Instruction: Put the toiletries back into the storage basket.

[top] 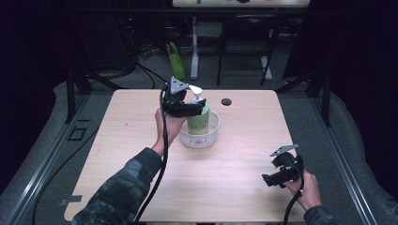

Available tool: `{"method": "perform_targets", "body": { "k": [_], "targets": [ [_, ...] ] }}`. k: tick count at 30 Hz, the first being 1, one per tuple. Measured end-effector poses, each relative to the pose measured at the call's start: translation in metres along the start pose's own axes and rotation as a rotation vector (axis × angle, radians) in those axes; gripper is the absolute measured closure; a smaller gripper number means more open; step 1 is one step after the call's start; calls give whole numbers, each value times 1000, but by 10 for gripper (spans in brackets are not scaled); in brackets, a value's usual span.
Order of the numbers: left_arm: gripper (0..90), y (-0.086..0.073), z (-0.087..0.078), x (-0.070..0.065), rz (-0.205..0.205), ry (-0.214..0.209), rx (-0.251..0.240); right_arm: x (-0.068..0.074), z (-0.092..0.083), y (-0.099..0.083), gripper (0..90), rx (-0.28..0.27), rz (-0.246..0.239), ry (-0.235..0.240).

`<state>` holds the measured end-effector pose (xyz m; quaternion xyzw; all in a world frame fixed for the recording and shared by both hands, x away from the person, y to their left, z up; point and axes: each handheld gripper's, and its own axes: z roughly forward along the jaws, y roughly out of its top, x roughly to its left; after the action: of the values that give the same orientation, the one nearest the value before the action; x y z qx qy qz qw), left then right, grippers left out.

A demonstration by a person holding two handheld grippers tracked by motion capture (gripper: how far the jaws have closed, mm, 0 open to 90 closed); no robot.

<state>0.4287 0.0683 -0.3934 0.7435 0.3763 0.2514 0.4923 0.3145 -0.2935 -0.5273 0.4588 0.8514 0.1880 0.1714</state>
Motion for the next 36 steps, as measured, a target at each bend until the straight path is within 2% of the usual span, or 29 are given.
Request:
{"method": "perform_targets", "body": {
  "k": [6,9,15,19,24,29,32,34,36],
  "targets": [
    [93,-5,-26,4,23,4,9,1,-1,0,0,-1,0,-3],
    [67,-12,-38,7,29,6,32,1,-1,1,0,0,-2,-5],
    [36,-33,-62,14,27,27,63,1,-2,1,0,2,-5,-9],
    [9,-53,-73,20,16,42,103,2,-2,1,0,-1,-5,-10],
    [0,-80,-84,27,-19,43,145,2,-1,1,0,2,-13,-13],
    [0,-106,-89,34,-46,46,209,3,-1,1,0,-2,-16,-16],
    [0,-119,-91,37,-32,59,242,3,-1,1,0,-5,-21,-16],
    [0,-129,-90,39,-50,52,254,3,0,0,0,-6,-25,-18],
    [0,-136,-87,40,-35,61,274,3,1,0,0,-4,-24,-17]
  ]
}}
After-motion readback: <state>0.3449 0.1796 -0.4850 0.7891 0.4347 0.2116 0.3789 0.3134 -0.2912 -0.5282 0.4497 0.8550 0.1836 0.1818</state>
